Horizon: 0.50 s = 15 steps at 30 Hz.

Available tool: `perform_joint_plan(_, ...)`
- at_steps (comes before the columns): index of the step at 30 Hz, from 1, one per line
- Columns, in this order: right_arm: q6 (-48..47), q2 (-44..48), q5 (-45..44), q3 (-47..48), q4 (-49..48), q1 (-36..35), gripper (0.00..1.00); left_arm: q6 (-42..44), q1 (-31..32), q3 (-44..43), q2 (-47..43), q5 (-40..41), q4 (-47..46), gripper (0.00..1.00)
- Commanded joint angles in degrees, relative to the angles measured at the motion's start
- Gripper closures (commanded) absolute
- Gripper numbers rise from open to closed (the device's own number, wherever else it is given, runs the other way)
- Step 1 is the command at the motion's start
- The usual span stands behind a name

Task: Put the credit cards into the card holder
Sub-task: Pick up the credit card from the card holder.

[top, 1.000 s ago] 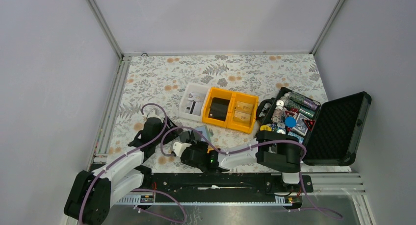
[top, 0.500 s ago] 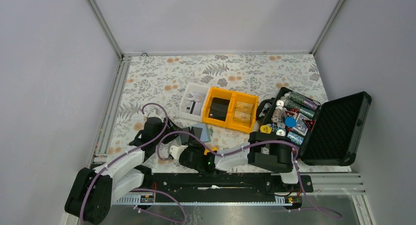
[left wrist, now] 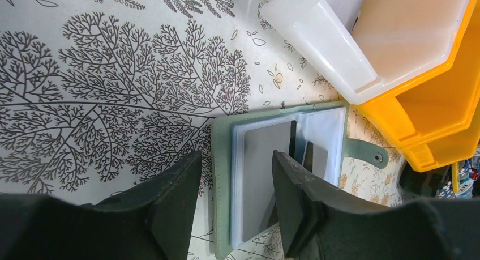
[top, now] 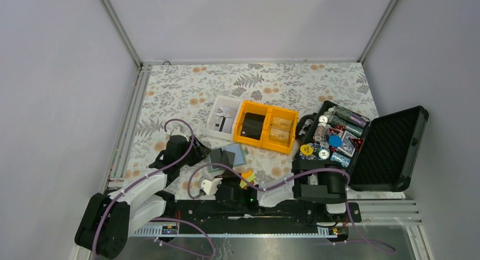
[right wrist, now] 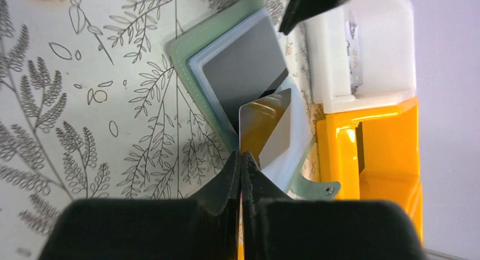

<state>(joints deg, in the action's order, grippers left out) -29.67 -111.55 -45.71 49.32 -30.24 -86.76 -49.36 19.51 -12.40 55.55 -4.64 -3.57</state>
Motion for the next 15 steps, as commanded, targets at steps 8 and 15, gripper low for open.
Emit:
perform_joint_plan(8,16.8,11.8,-1.8,-5.2,-13.4,-1.2,1.00,0.4,-0.3,-1.6,-3.5,-1.1,1.8,0.49)
perform_joint_plan(15,19.1,15.0,-1.6,-6.4,-12.5,-1.1,1.00,1.5,-0.3,-2.2,-9.6,1.0,7.1,0.48)
